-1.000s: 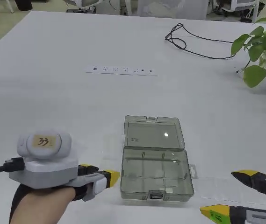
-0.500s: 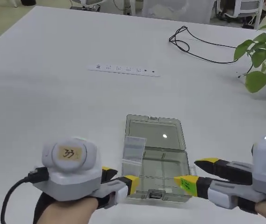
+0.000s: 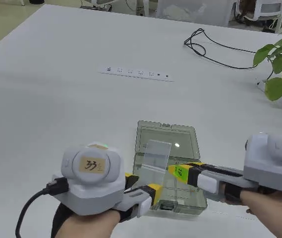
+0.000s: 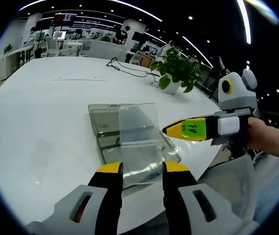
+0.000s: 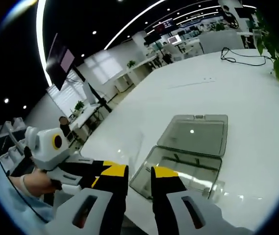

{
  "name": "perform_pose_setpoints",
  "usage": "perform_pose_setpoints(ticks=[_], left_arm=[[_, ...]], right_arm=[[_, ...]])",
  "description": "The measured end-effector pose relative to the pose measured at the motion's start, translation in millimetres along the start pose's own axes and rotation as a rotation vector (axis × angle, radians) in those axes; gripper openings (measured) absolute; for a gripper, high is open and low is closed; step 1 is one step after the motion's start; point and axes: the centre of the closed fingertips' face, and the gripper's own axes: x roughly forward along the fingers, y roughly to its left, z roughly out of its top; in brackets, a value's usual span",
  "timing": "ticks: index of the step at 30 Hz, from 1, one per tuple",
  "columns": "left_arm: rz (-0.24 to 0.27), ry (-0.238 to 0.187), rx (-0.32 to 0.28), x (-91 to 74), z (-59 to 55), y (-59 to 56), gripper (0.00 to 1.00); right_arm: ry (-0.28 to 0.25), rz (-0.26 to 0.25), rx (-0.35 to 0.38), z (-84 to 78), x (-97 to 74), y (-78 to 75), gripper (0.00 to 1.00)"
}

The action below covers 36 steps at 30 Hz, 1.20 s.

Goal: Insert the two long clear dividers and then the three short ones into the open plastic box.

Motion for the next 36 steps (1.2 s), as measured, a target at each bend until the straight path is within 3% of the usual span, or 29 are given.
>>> perform_pose_setpoints(ticks=[6,23,27,29,36], left_arm=[[-0.009,0.001,0.007,2.7,0.2,-4.5,0.30],[-0.012,-0.026,-0.026,9.7,9.8,-6.0,0.30],[-0.019,-0.027,-0.062,13.8,9.8,-5.7,0.30],[-0.027,-0.031,-0.095,15.8,9.2,-6.5,0.30],[-0.053,-0.036,-0.160,20.2,6.8,-8.3,0.30]], right_arm=[[-0.010,0.029,0.077,5.3,7.7,4.2,0.13],[0.000,0.016,0.092,12.0,16.7,-1.2,0.03],[0.013,0.031,0.112,14.1,18.0,0.1,0.02],[0.027,0.018,0.073,13.6,18.4,-1.9,0.02],[0.065,0.005,0.064,10.7,18.0,2.1,0.02]])
